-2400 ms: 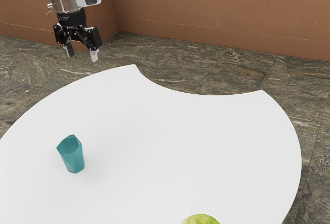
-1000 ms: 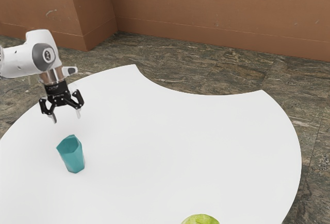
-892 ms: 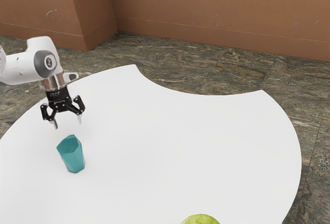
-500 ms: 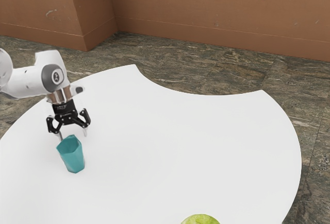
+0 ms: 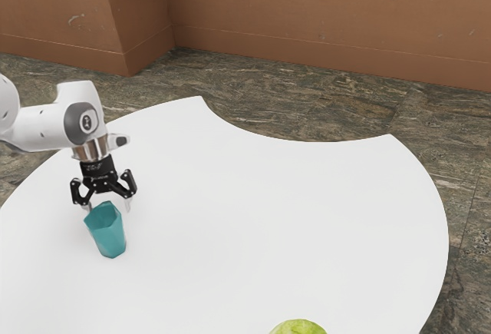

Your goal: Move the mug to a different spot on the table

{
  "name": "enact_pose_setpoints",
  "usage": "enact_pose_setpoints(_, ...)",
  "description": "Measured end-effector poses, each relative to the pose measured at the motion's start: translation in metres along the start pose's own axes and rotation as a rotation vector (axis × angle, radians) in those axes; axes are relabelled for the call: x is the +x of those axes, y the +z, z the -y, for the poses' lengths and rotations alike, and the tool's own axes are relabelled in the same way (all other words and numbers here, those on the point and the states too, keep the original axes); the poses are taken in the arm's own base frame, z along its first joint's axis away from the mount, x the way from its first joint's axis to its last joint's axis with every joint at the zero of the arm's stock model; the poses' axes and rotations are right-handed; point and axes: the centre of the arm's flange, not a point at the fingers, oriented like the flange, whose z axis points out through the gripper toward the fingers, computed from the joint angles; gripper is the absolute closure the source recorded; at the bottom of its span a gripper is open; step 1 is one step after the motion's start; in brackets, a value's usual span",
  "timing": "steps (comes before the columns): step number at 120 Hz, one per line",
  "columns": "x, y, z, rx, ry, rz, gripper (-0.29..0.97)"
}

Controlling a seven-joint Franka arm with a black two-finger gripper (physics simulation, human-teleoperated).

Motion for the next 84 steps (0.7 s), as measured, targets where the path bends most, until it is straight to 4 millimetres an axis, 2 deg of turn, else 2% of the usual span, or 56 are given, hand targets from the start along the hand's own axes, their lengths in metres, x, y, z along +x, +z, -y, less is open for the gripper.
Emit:
enact_pose_setpoints(10,-0.003,-0.0005,-0.0016,0.004,0.004,-0.002,0.01)
enact_pose_setpoints(28,-0.0051,0.001,-0.0015,0.011,0.004,-0.001,0.1)
enact_pose_setpoints(76,-0.0053,0.0026,-0.0006,0.023,0.003,0.0,0.55)
enact_pose_setpoints(84,-0.0049,0.0024,0.0003,0.029,0.004,-0.002,0.59)
